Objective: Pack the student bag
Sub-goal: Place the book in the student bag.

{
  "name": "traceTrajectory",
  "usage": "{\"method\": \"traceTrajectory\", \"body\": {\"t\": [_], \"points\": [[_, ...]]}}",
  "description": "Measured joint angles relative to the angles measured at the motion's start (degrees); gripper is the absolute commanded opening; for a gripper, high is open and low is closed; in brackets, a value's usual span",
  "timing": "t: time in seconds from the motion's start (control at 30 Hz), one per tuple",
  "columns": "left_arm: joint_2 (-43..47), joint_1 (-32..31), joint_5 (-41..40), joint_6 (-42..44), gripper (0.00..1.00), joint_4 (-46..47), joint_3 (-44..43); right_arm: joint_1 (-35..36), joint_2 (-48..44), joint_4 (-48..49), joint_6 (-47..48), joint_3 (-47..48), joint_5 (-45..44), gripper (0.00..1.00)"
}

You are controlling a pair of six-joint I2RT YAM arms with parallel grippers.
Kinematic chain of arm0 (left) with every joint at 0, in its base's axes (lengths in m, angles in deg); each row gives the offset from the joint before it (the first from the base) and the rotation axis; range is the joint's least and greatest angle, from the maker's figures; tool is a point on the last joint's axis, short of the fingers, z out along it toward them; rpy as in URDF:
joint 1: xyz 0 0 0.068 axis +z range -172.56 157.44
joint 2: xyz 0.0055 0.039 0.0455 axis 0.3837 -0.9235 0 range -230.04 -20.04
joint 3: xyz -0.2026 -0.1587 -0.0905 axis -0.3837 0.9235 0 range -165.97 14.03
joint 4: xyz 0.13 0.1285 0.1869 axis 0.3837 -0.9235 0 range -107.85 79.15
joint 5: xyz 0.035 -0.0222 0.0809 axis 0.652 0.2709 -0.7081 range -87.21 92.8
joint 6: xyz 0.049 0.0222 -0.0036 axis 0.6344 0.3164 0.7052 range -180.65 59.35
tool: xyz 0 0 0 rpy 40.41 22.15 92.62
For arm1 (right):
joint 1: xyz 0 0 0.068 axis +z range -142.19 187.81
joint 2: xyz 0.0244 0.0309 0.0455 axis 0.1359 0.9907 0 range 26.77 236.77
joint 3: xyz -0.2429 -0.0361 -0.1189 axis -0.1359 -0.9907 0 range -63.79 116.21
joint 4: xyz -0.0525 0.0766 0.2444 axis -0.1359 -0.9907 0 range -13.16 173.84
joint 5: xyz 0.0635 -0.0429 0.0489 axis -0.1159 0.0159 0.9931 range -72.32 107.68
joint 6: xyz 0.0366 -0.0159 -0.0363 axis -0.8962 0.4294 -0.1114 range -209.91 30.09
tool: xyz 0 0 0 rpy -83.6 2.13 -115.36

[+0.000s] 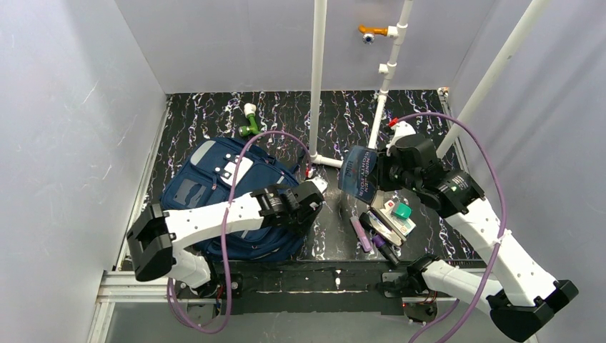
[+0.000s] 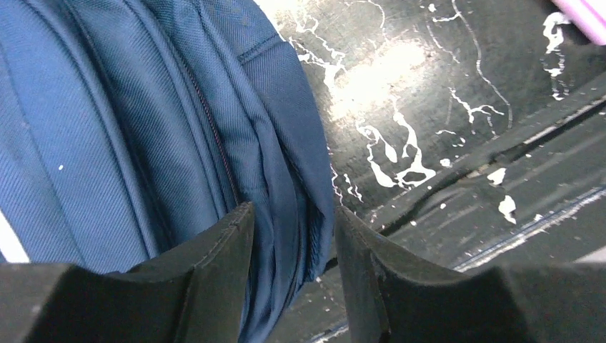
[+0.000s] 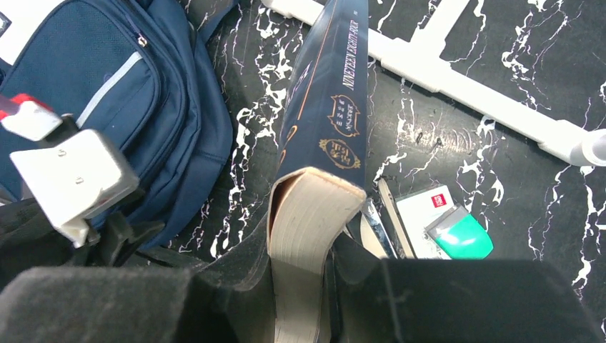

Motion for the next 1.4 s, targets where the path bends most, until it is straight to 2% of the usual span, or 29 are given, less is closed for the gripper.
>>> {"method": "traceTrajectory", "body": {"t": [0.13, 0.2, 0.23, 0.27, 0.3, 0.4, 0.47, 0.53, 0.6, 0.63, 0.67, 0.73, 0.8, 0.9, 1.2, 1.3, 1.4], "points": [[-3.32, 0.00, -0.37, 0.55, 0.49, 0.02, 0.00, 0.00, -0.76, -0.22, 0.68, 0.00, 0.02, 0.01], [-4.59, 0.00, -0.61, 0.57, 0.47, 0.07, 0.00, 0.00, -1.25, -0.24, 1.16, 0.00, 0.07, 0.01], [-5.05, 0.00, -0.79, 0.59, 0.40, 0.07, 0.00, 0.00, -1.38, -0.24, 1.31, 0.00, 0.09, 0.01], [-5.53, -0.02, -1.18, 0.46, 0.21, 0.11, 0.00, 0.00, -1.55, -0.24, 1.44, 0.00, 0.09, 0.01], [-6.19, -0.13, -2.10, 0.70, 0.10, 0.02, 0.00, 0.00, -1.68, -0.24, 1.60, 0.00, 0.07, 0.01], [-5.77, -0.15, -6.82, 1.16, 0.00, -1.99, -0.04, 0.00, -1.75, -0.24, 2.45, 0.00, 0.20, 0.01], [-0.66, -0.39, -8.92, 1.92, 0.00, -3.45, -0.44, -0.02, -1.75, -0.24, 2.51, 0.02, 1.57, 0.01], [8.90, -0.39, -11.78, 3.17, 0.00, -5.09, -1.66, -0.02, -1.68, -0.07, 0.20, 0.22, 7.19, 0.01], [19.45, -0.35, -18.25, 5.11, 0.00, -6.21, -4.26, -0.02, -0.13, 2.32, -5.55, 0.85, 17.33, 0.01], [22.53, 0.04, -20.06, 6.12, 0.00, -6.19, -4.83, 0.00, 1.86, 3.85, -8.15, 2.21, 22.34, 0.01], [25.77, 0.35, -21.09, 7.74, 0.00, -6.10, -4.96, 0.13, 2.60, 4.57, -8.85, 2.73, 23.93, 0.01], [26.58, 0.39, -20.74, 8.04, 0.00, -6.25, -4.98, 0.37, 3.78, 4.04, -8.48, 4.63, 24.59, 0.01], [26.47, 0.90, -19.08, 7.74, 0.00, -6.16, -4.98, 0.37, 4.17, 3.15, -7.23, 6.21, 23.96, 0.01], [26.62, 3.89, -12.48, 5.64, 0.00, -4.33, -4.42, 0.09, 4.07, 2.91, -4.96, 6.49, 23.34, 0.01], [23.17, 22.51, 14.16, -7.85, 0.00, 5.66, -1.68, 0.09, 7.21, -7.37, 3.41, 10.86, 16.79, 0.01], [21.86, 24.61, 19.06, -9.38, 0.00, 7.52, -0.50, 0.07, 7.45, -9.11, 5.86, 12.09, 14.88, 0.01], [21.31, 25.09, 19.87, -8.66, 0.00, 7.21, -0.79, -0.02, 7.37, -9.55, 6.10, 12.24, 15.67, 0.01]]}}
